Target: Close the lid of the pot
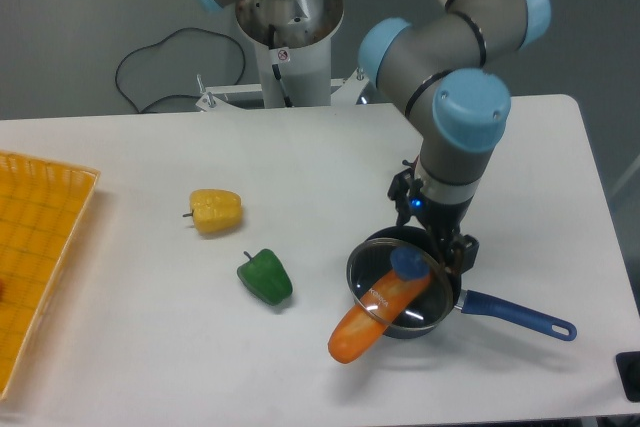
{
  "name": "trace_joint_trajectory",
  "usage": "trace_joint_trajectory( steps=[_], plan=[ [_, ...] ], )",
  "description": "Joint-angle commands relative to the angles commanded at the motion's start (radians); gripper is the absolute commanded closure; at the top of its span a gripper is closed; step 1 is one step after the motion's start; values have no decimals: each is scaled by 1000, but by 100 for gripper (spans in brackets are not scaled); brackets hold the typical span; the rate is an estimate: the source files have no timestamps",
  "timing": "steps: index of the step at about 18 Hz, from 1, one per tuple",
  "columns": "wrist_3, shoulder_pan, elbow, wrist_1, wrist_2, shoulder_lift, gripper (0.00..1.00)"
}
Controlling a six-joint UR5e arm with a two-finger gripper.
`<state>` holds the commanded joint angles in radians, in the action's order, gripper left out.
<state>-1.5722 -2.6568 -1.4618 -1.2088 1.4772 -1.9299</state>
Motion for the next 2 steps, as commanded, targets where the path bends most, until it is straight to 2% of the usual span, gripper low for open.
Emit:
trace_joint_trajectory(
  steps=[2],
  plan=[
    [-54, -12, -8, -5, 53, 14, 0]
  ],
)
